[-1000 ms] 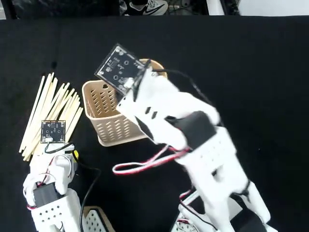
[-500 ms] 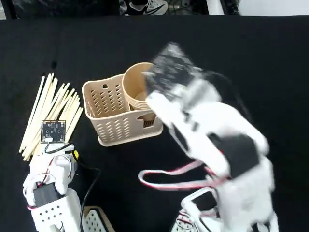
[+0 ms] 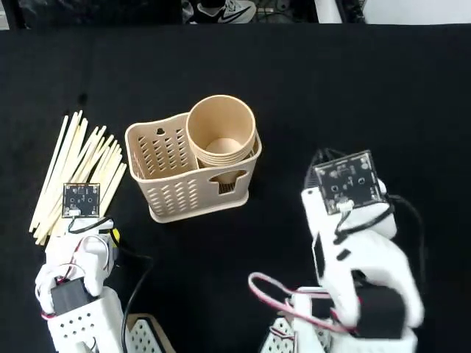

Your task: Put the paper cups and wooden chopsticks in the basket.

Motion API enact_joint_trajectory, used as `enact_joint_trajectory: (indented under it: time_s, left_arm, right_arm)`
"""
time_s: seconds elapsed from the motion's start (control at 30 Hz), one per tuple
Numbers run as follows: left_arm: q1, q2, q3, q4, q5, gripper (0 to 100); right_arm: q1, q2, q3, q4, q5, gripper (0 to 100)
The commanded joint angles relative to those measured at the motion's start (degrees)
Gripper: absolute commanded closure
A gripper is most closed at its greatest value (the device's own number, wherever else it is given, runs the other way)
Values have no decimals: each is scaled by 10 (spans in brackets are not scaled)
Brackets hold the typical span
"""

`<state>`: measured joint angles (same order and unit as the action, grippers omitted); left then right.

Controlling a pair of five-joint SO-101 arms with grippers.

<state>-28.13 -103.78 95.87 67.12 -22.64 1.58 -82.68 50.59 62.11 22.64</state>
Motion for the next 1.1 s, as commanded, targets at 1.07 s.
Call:
enact_joint_trajectory:
  time_s: [1.07]
  left_arm:
    - [7, 772, -598, 2, -154, 749]
  right_arm:
    - [102, -230, 460, -302, -155, 985]
